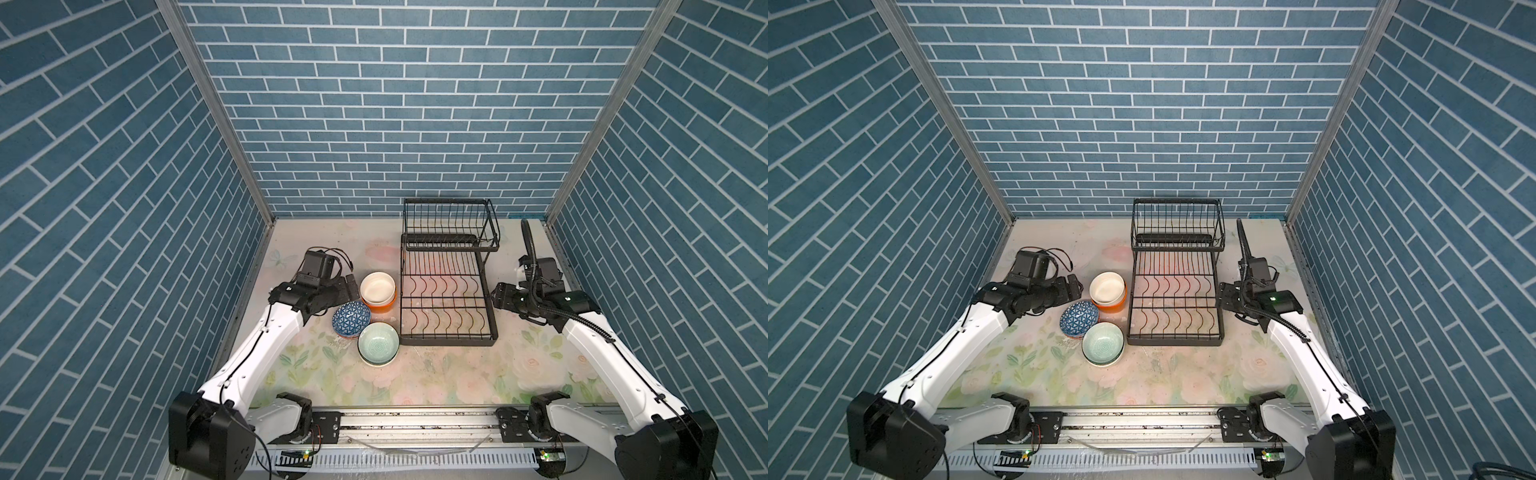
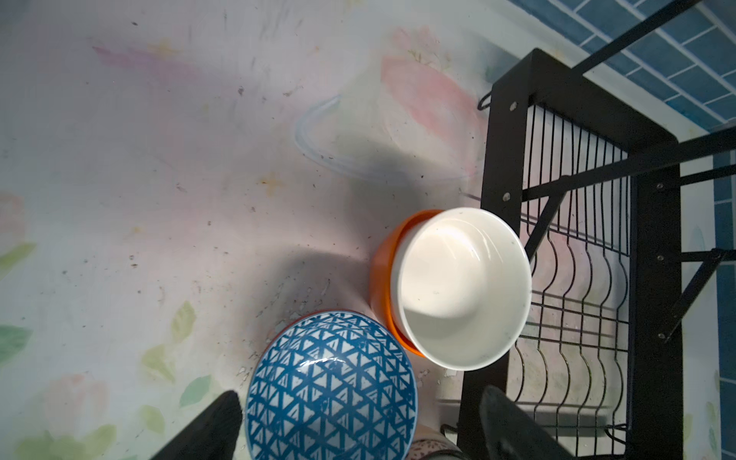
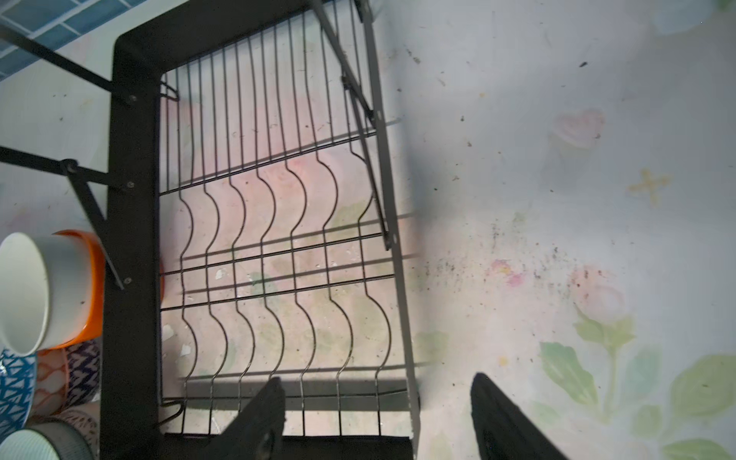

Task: Load bowls into a dish rack
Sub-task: Pick up the bowl.

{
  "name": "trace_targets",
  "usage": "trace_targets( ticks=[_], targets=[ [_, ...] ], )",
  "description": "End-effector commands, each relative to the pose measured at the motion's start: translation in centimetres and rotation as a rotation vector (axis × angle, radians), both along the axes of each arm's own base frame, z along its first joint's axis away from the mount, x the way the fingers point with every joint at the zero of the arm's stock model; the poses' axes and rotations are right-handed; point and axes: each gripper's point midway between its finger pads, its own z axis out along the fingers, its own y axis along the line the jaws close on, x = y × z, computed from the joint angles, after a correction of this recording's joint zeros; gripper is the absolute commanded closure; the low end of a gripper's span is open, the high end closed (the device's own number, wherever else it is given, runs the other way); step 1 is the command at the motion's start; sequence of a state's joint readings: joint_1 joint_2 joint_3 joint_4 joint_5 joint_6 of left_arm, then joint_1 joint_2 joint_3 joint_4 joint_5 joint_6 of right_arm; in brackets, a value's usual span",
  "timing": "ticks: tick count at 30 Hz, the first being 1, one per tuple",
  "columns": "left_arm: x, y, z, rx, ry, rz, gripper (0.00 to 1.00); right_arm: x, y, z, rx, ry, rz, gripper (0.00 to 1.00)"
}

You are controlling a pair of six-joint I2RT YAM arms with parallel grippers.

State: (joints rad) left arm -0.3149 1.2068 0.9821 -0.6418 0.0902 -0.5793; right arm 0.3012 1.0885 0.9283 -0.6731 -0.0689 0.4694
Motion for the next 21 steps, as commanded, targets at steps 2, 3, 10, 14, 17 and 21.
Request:
trace_targets(
  ticks=[2,3,10,14,17,21],
  targets=[
    [0.8,-1.7,-1.1,0.005,0.035,-0.006,0.1,0.5,1.9,1.2,0.037,-0.012,0.028,0.26],
    [1.1,-2.0,-1.3,0.016,0.038,-0.013,0.12,0.6,2.2,1.2,0.038,-0.017,0.037,0.26],
    [3.0,-3.5,-3.1,0.128,0.088,-0.049,0.22,1.2,3.9,0.9,0.066,-0.038,0.091,0.29],
    [4.1,-3.5,-3.7,0.213,0.108,-0.056,0.3,1.4,4.0,0.8,0.063,-0.05,0.095,0.31],
    [4.8,-3.5,-4.2,0.242,0.118,-0.051,0.35,1.6,4.1,0.8,0.058,-0.057,0.103,0.33],
    [6.0,-4.1,-5.0,0.246,0.111,-0.054,0.39,1.8,4.2,0.9,0.053,-0.066,0.116,0.35]
  ],
)
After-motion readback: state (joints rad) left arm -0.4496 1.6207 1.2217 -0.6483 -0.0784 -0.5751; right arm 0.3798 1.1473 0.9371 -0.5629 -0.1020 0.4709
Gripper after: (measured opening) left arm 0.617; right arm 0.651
